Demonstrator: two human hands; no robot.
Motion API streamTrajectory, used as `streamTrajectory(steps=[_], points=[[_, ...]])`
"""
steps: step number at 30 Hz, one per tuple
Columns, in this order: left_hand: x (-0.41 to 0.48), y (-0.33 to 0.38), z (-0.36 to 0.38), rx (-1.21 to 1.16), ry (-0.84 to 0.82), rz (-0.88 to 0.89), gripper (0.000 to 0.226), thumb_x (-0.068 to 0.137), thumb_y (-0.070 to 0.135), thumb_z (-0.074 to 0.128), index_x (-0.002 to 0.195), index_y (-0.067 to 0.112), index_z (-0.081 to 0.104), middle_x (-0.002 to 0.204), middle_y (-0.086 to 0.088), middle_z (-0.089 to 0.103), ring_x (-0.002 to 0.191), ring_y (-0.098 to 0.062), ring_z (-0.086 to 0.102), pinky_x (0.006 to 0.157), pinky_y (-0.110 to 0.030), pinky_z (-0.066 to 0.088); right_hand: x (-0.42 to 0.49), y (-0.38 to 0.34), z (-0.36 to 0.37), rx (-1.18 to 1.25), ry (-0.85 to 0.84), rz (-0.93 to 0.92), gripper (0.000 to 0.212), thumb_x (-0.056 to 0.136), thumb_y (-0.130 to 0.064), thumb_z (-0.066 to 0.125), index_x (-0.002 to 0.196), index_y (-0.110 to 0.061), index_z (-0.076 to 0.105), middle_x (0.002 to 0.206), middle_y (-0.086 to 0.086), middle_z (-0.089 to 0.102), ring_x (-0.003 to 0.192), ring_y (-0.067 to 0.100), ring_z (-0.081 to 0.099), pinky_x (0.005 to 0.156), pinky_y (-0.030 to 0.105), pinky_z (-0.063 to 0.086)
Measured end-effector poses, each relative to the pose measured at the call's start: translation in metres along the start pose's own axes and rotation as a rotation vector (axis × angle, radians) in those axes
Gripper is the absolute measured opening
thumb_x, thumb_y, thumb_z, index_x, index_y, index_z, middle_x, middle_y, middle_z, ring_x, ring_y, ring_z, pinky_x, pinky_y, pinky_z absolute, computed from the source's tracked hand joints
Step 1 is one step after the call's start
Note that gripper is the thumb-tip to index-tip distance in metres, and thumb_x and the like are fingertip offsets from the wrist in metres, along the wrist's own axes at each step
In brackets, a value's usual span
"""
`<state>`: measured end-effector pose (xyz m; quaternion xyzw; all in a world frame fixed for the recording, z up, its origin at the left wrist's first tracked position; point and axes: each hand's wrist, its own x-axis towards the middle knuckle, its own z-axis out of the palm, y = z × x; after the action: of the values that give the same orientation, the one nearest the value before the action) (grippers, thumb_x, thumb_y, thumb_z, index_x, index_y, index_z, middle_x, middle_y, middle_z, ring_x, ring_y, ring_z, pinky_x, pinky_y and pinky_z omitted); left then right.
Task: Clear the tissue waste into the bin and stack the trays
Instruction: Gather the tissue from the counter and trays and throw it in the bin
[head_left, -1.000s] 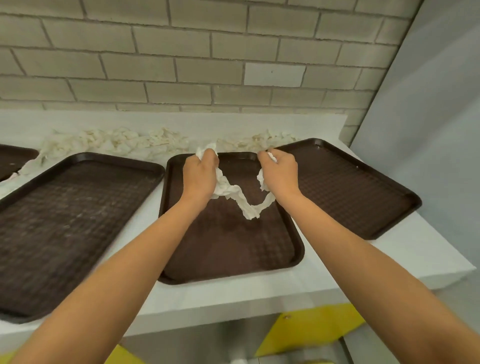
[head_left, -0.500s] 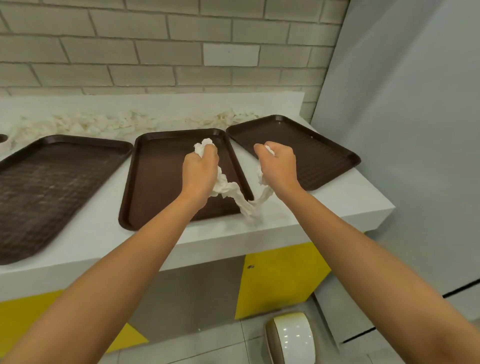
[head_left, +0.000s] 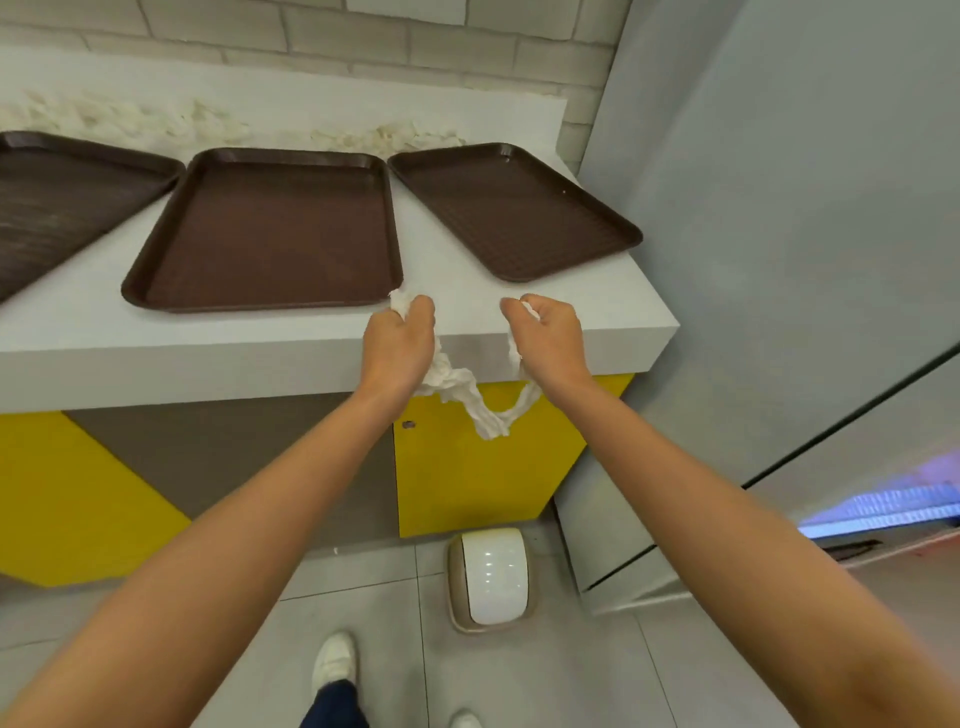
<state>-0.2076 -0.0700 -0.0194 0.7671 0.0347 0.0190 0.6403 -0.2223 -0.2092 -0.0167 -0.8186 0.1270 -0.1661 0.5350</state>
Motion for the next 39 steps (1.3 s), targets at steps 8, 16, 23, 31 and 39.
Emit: streamTrajectory(steps=[8,16,23,31,39], points=[[-0.026,-0.061,0.028,0.118,-0.099,-0.072,0.042,0.093,0.022,0.045,0.052,0.013,0.041,0.043,0.004,0.042,0.038,-0.007,0.041,0.039,-0.020,0.031,-0.036,0.083,-0.008,-0.074,-0.002,0.154,0.041,0.088,-0.019,0.054,0.052,-0.014,0.035,0.046,-0.004,0.034,0.048,0.012,0.032,0.051,0.030,0.027],[-0.030,-0.145,0.046,0.214,-0.195,-0.165,0.047,0.094,0.020,0.046,0.049,0.015,0.033,0.044,0.003,0.034,0.037,-0.008,0.032,0.039,-0.020,0.025,-0.063,0.168,0.004,0.025,-0.027,0.416,0.013,0.087,-0.018,0.051,0.079,-0.014,0.041,0.077,0.001,0.044,0.072,0.018,0.042,0.059,0.031,0.034],[-0.033,-0.239,0.071,0.263,-0.248,-0.194,0.050,0.096,0.028,0.049,0.050,0.017,0.035,0.046,0.003,0.038,0.041,-0.008,0.037,0.037,-0.015,0.026,-0.082,0.266,0.028,0.037,-0.176,0.551,0.037,0.072,-0.011,0.048,0.102,-0.025,0.033,0.104,0.007,0.051,0.094,0.023,0.056,0.072,0.037,0.051],[-0.039,-0.367,0.107,0.214,-0.322,-0.276,0.046,0.096,0.039,0.045,0.055,0.021,0.040,0.051,0.004,0.042,0.049,-0.010,0.041,0.046,-0.019,0.031,-0.125,0.403,0.069,-0.118,-0.215,0.501,0.028,0.077,0.018,0.042,0.091,-0.006,0.042,0.085,0.008,0.040,0.079,0.018,0.039,0.059,0.022,0.034],[-0.063,-0.454,0.139,0.199,-0.417,-0.338,0.037,0.097,0.044,0.037,0.077,0.015,0.049,0.061,0.005,0.050,0.057,-0.005,0.048,0.049,-0.012,0.035,-0.169,0.522,0.088,-0.289,-0.158,0.560,0.021,0.086,0.013,0.043,0.082,-0.008,0.046,0.090,0.004,0.042,0.080,0.018,0.045,0.065,0.019,0.043]])
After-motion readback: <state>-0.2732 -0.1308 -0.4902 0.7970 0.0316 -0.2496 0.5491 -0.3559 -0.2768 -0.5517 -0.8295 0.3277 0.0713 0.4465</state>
